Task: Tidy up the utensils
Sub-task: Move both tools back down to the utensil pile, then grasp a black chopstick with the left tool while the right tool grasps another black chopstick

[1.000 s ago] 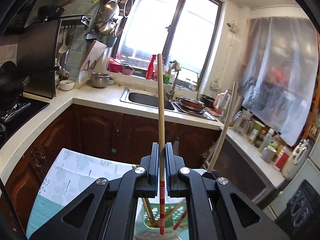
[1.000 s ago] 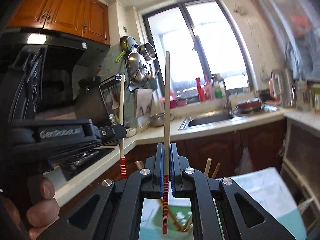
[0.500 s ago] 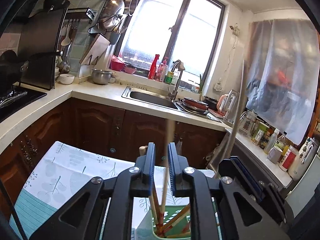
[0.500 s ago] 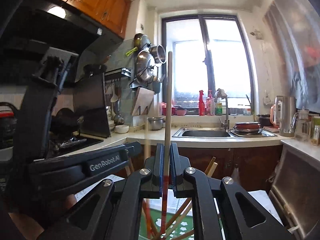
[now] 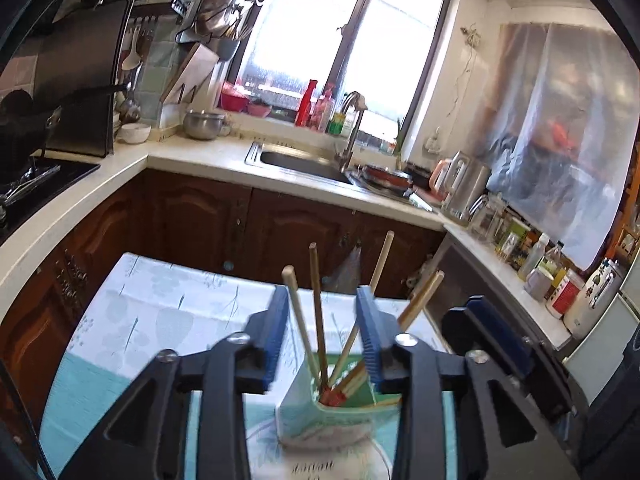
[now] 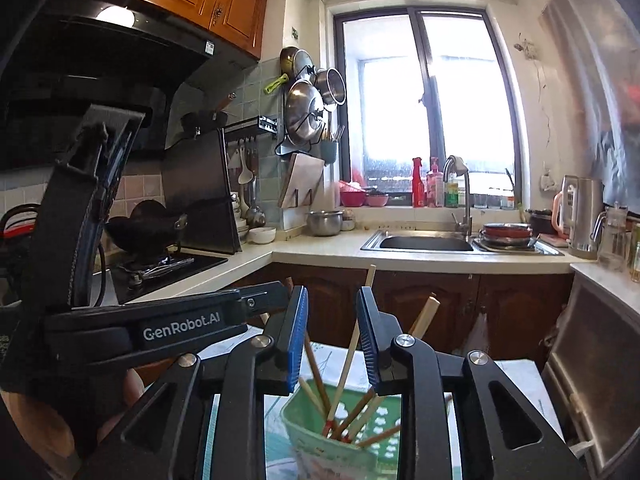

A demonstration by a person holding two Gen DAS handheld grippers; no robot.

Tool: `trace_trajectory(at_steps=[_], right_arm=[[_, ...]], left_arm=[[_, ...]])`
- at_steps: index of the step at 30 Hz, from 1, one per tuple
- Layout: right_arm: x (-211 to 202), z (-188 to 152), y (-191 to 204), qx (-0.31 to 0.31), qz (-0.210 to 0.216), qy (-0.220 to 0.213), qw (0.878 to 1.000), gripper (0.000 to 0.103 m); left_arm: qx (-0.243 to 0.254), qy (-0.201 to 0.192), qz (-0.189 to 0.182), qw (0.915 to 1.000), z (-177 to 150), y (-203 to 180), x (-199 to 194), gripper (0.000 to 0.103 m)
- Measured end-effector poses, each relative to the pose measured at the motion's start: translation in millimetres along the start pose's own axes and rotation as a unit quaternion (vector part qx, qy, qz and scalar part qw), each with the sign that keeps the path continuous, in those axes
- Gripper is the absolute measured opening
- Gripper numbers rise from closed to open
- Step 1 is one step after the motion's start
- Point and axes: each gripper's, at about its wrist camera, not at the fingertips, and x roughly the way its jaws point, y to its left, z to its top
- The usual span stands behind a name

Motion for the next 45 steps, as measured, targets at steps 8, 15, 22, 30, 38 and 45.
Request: trace_trajectory(at_steps=[8,15,22,30,38,45], right_arm=[[-70,-12,-2,0.025,0.017,0.118,0.993,0.025],[-121,-63,2,0.064,0.041,0.238,0.968,0.025],[-158,-132,9,0.108,0.063,0.341,0.932,0.025],[-163,-173,7,0.151,0.069,0.416,0.894,0.025],[-175,-194,1,0.172,0.079,0.43,0.883,0.025],[-180,-194,3,0.163,0.086,0.438,0.88,0.025]], left_arm=[[0.035,0.121,-0.005,0.992,-39,3,-30,0.044],[0.01,0.273,-0.009,0.9618,-103,13,-38,0.045],[0.004,0.375,-0.013,0.9269,-177,5,-33,0.045],[-0.016,0.449,-0.004,0.8935,-225,-6,-14,0.038],[0.0,0.506,0.033,0.8618,-248,-24,-3,0.027],[0.069,0.511,0.088,0.8525,-256,-50,4,0.01]])
